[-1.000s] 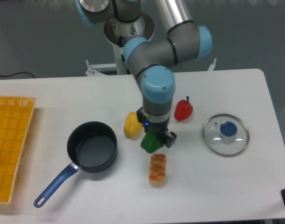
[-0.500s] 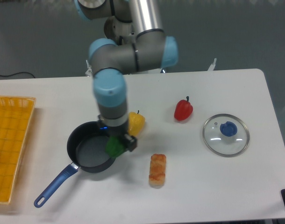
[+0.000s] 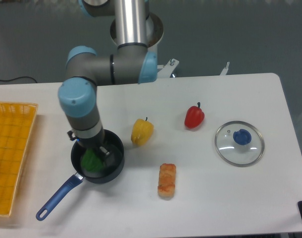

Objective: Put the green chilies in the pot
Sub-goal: 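Carry the green pepper over the saucepan and lower it inside, then open the gripper to release the green pepper into the saucepan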

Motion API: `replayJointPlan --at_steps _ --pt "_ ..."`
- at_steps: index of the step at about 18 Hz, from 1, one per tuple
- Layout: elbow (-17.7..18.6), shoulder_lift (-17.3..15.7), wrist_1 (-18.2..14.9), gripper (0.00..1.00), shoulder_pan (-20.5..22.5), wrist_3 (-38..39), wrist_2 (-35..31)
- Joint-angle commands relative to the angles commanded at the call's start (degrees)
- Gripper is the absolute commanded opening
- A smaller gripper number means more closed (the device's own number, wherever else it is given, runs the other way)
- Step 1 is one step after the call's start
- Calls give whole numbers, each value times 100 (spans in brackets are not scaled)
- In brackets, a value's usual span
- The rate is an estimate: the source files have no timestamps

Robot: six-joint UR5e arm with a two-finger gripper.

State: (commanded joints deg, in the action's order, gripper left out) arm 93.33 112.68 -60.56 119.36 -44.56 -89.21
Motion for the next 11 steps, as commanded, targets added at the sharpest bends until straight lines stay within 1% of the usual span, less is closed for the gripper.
replayJointPlan --at_steps 2,11 --pt "97 -9 0 19 0 -26 0" --pt "106 88 -17 19 61 -88 -53"
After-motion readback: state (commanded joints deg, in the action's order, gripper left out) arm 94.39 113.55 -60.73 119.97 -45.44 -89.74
